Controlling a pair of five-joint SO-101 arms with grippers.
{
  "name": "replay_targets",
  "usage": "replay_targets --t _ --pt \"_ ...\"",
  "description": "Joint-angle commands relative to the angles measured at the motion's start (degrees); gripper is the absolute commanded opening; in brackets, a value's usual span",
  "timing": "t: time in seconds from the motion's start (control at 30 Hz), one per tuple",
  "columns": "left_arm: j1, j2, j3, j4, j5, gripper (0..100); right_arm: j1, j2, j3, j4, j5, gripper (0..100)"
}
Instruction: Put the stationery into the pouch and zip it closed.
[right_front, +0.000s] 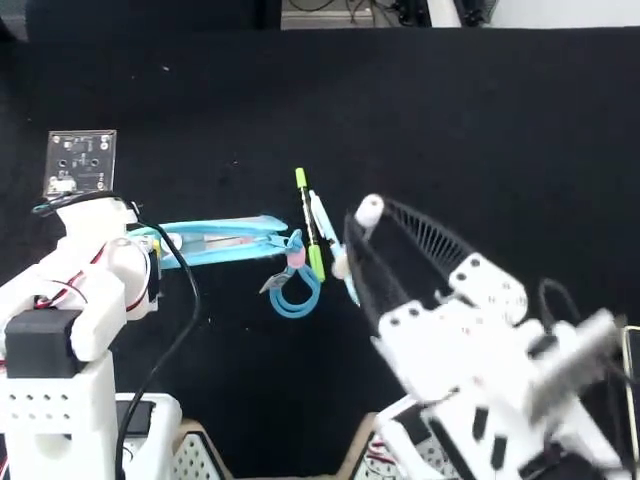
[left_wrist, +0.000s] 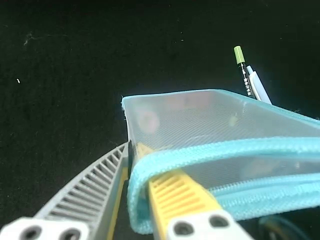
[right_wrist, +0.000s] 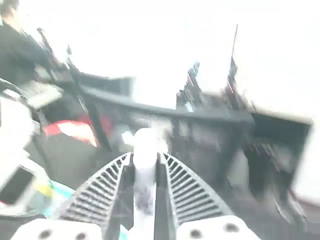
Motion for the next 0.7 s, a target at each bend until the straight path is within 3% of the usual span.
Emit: replay_targets --t 0.0,0.2,0.67 --pt "-0.40 0.18 0.31 -0.35 0.26 3 -6.24 -5.23 7.43 -12.57 -0.18 1.5" --pt "-0.40 0.26 0.31 -0.35 0.26 3 -10.29 -7.34 19.12 -29.63 -0.09 1.2" --pt "-0.40 0.53 0.31 -0.35 0.26 3 -10.29 -4.18 31.43 -44.57 0.00 1.2"
